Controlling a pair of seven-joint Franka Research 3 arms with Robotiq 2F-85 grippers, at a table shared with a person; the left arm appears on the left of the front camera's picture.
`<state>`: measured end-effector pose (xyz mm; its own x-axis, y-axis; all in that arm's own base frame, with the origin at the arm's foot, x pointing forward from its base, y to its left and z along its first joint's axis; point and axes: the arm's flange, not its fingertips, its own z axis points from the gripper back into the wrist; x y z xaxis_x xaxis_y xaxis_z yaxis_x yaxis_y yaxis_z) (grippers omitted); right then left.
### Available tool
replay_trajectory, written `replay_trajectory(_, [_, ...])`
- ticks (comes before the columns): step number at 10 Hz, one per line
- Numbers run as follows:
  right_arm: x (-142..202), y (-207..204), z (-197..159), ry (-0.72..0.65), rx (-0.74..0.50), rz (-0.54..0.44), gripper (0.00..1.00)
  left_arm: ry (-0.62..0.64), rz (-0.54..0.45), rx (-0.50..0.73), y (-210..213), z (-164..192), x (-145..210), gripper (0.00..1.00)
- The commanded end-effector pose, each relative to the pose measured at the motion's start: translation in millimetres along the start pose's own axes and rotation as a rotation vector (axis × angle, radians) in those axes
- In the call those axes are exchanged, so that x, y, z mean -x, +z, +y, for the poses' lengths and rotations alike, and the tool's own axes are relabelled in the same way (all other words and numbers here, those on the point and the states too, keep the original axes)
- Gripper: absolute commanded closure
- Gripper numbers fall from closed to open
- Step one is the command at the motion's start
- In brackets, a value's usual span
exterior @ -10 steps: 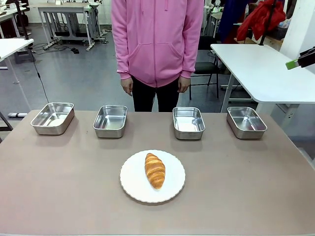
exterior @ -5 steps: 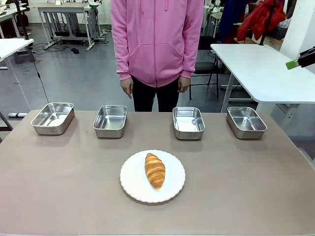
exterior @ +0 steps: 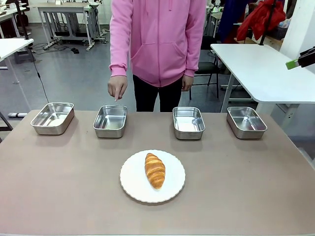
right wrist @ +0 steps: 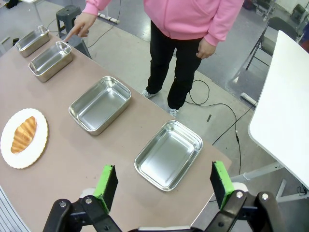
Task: Place the bread in the container.
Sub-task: Place the Butter Roll into the Airtight Container indicated by the human.
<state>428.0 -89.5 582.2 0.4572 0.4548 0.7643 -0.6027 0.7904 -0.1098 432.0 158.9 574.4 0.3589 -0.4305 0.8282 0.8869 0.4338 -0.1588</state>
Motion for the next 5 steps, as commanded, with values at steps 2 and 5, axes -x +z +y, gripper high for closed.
replay_trajectory(2, [0.1,-1.2,-1.0,-0.003,-0.002,-0.016,0.0,-0.011,-0.002,-0.004,0.9,0.5,-0.3,0.0])
replay_trajectory(5, [0.1,-1.2,-1.0,-0.003,-0.002,-0.016,0.0,-0.011,-0.002,-0.004,0.9,0.5,-0.3,0.0])
